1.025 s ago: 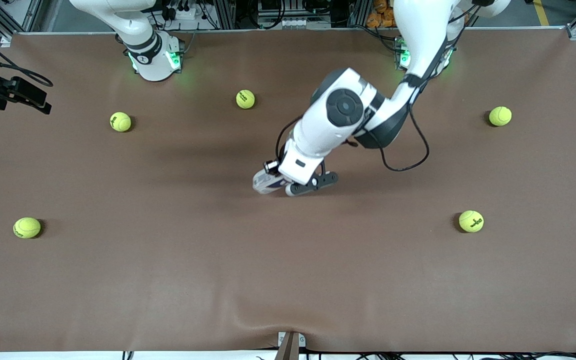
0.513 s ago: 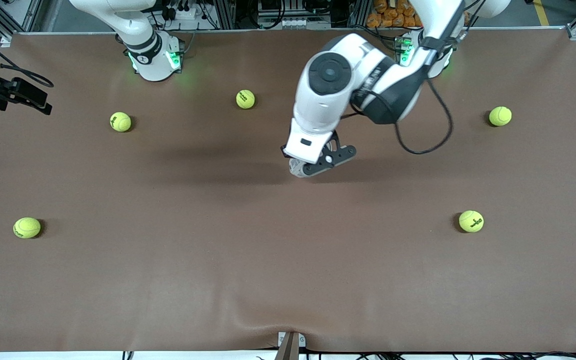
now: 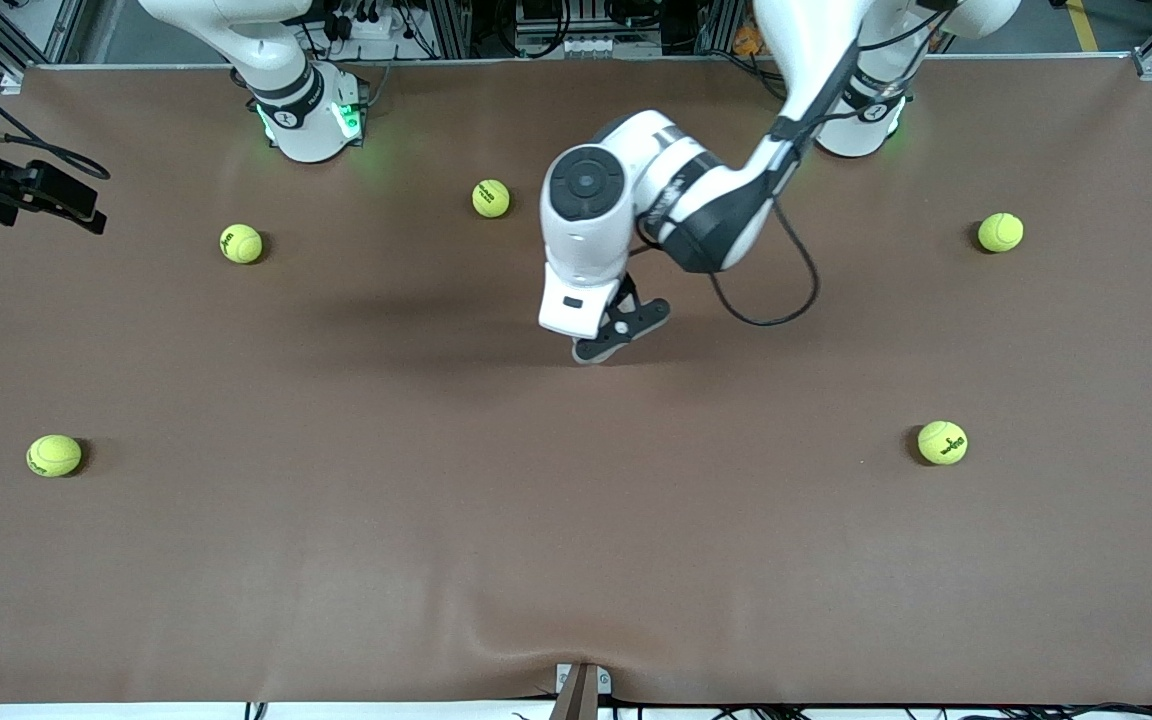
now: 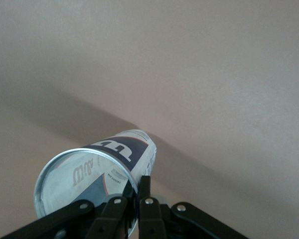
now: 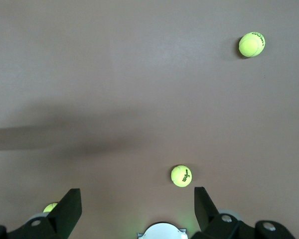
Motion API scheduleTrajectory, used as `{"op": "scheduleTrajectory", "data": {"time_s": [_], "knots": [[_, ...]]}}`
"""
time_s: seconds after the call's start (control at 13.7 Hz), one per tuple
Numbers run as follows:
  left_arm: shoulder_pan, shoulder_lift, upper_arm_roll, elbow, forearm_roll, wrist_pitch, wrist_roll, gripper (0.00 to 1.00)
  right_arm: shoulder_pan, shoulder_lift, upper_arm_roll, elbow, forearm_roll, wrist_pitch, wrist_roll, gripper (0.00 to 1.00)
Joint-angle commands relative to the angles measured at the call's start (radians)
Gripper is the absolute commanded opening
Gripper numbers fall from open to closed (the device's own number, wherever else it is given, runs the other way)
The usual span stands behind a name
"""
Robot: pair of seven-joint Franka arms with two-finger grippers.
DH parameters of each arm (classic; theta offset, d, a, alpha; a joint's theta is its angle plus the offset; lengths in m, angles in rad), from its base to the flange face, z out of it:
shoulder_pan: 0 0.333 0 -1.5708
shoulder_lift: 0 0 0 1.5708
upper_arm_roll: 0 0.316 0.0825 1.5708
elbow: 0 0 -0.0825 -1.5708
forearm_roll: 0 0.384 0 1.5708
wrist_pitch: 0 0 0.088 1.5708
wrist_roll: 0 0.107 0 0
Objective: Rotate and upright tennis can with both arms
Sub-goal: 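Rotate the can upright with the left gripper and lower it onto the table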
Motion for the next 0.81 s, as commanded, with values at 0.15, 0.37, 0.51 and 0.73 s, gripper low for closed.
{"op": "scheduleTrajectory", "data": {"time_s": [0.15,0.37,0.51,0.73], "knots": [[-0.113,0.022,0.111,0.023,0.027,-0.007,-0.075,0.00,0.000,0.003,-0.002,0.001,-0.010,0.006,-0.009,1.00],[-0.150,0.029,0.148,0.023,0.026,-0.012,-0.092,0.00,-0.008,0.017,-0.005,0.001,-0.001,0.008,-0.015,1.00],[-0.161,0.044,0.149,0.024,0.027,-0.006,-0.099,0.00,-0.008,0.018,-0.006,0.002,-0.002,0.008,-0.015,1.00],[-0.168,0.050,0.159,0.026,0.026,0.001,-0.105,0.34,-0.017,0.018,-0.008,0.005,-0.010,0.009,-0.015,1.00]]}}
